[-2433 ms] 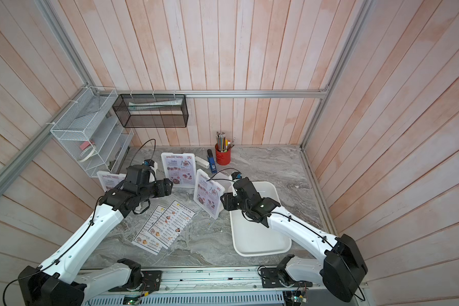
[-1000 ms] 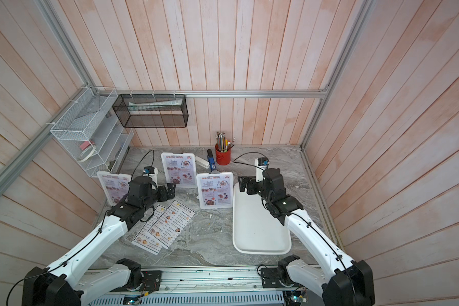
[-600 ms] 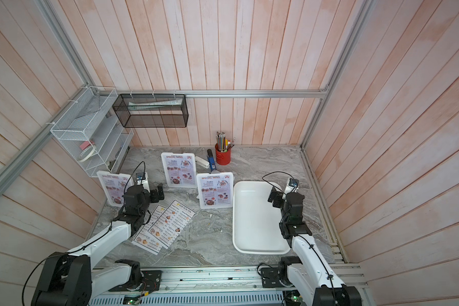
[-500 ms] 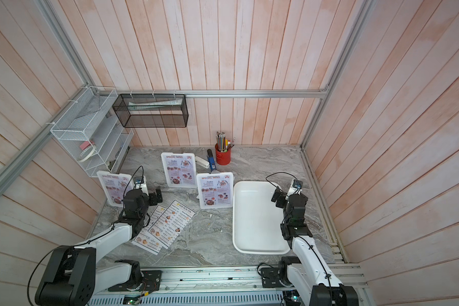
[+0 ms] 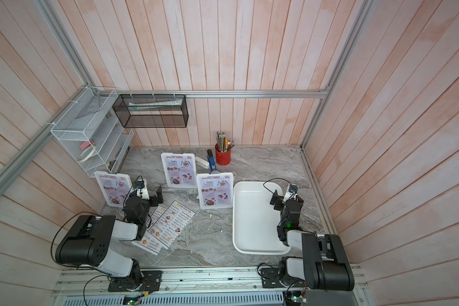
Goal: Replace the menus in the menu holders
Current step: Reset both arms
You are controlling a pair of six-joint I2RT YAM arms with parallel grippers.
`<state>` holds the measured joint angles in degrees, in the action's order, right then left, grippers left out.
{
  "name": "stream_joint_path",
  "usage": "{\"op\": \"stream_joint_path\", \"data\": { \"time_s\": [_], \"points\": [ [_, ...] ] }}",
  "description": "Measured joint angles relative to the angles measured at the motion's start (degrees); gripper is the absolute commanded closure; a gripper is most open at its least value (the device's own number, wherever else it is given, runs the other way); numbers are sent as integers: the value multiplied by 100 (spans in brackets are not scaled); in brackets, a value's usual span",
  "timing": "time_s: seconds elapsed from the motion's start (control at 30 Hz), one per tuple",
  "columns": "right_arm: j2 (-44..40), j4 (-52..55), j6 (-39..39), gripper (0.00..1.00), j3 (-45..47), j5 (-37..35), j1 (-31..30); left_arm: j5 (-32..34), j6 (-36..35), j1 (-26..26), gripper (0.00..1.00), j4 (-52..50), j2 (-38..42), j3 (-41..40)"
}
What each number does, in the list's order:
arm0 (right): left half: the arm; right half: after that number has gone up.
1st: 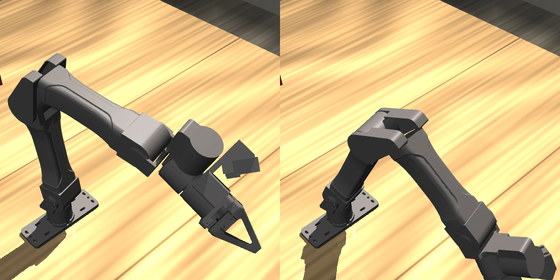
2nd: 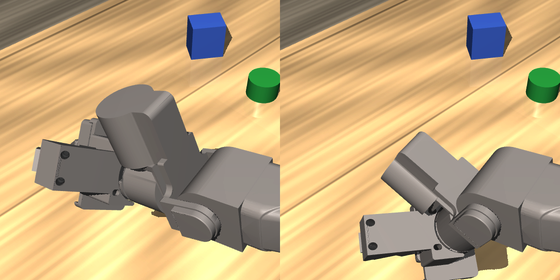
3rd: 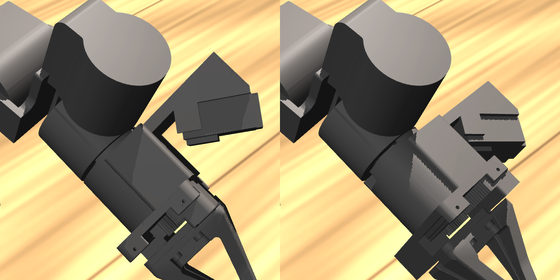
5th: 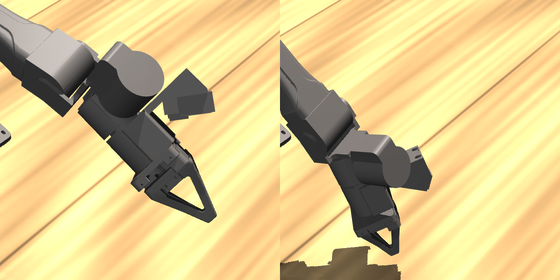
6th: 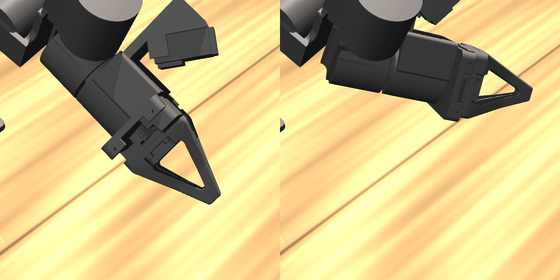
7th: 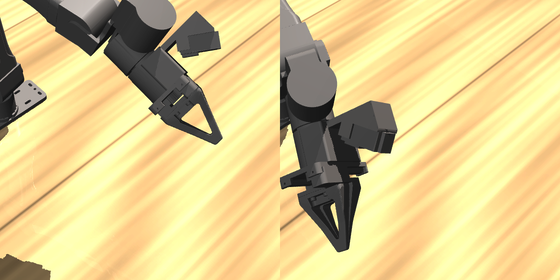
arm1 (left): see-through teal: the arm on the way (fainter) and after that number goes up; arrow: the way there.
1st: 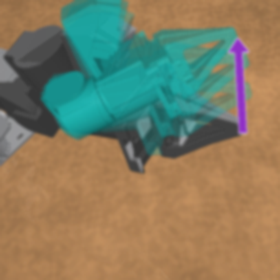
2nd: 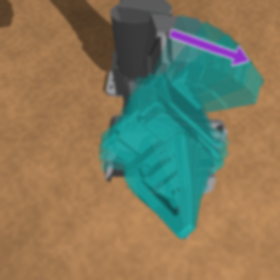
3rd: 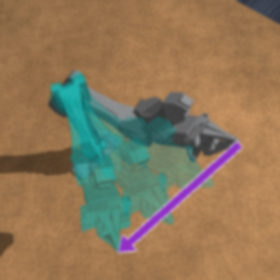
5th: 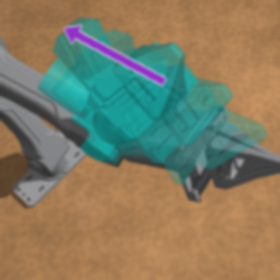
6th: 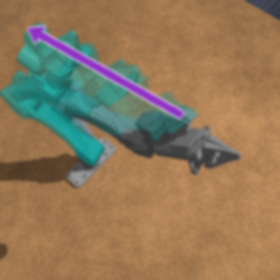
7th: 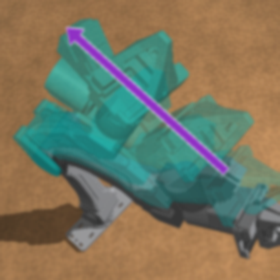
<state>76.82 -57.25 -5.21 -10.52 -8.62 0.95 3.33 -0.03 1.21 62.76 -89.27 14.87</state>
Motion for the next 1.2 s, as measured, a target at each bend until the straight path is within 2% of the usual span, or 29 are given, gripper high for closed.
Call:
{"op": "stream_joint_path", "data": {
  "time_s": [0.3, 1.2],
  "points": [
    [1204, -1360, 293, 2, -94, 282, 0, -42, 0, -20, 0, 439, -15, 0],
    [1222, -1904, 400, 2, -83, 627, 28, -55, -2, -22, 0, 520, -15, 0]
  ]
}}
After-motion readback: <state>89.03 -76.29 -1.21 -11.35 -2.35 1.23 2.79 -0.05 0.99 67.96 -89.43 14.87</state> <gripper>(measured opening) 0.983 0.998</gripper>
